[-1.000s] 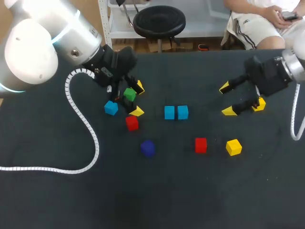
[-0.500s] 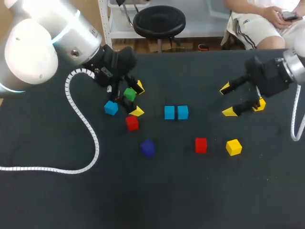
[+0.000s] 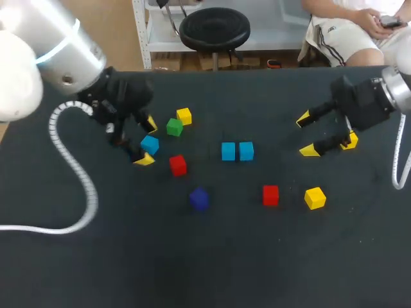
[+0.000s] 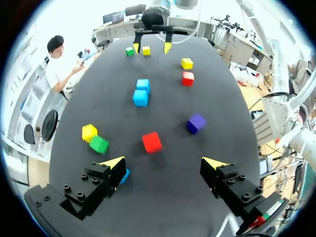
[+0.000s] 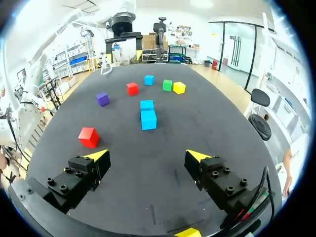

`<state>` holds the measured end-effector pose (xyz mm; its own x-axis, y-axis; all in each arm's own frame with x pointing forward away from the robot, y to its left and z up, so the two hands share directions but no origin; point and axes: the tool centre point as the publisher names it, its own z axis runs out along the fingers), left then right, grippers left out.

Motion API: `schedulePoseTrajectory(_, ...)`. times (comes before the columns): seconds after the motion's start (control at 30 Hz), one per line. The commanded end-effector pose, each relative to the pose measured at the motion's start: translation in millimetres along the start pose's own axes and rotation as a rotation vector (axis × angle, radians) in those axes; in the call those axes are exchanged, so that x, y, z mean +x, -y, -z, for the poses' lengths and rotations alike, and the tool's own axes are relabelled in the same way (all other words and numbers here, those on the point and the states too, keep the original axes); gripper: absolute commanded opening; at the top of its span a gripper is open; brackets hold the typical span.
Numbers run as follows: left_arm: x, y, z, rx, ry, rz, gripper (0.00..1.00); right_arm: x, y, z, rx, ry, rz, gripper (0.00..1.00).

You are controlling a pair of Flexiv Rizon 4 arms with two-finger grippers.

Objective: Place the blue cubes, place green cubes on the blue cubes, place the yellow cubes on the green cubes, then place the red cubes on the yellow cubes, and place purple cube on the red cubes.

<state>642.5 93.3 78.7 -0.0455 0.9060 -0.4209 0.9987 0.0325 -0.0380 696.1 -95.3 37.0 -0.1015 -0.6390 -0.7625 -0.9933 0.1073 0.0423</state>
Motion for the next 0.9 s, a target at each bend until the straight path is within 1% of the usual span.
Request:
schedulePoseTrajectory(0.03, 15.5, -4.7, -0.9, 0.043, -0.062, -0.014, 1.0, 0.2, -0.2, 0.2, 0.0, 0.002, 0.001, 1.0)
schedulePoseTrajectory(0.1, 18.6, -6.1, -4.9, 0.067, -0.099, -0.023, 1.0, 0.2, -0.2, 0.2, 0.0, 0.002, 0.001, 1.0)
schedulePoseTrajectory(0.13, 20.0, -7.1, -6.5, 0.076, -0.103, -0.024, 1.0, 0.2, -0.2, 0.2, 0.0, 0.002, 0.001, 1.0)
schedulePoseTrajectory(0.2, 21.6, -8.6, -7.9, 0.089, -0.086, -0.038, 1.0, 0.2, -0.2, 0.2, 0.0, 0.002, 0.001, 1.0)
schedulePoseTrajectory(0.27, 24.9, -9.7, -8.1, 0.078, -0.05, -0.027, 1.0, 0.2, -0.2, 0.2, 0.0, 0.002, 0.001, 1.0)
schedulePoseTrajectory(0.9, 24.9, -9.7, -8.1, 0.078, -0.05, -0.027, 1.0, 0.2, -0.2, 0.2, 0.0, 0.002, 0.001, 1.0)
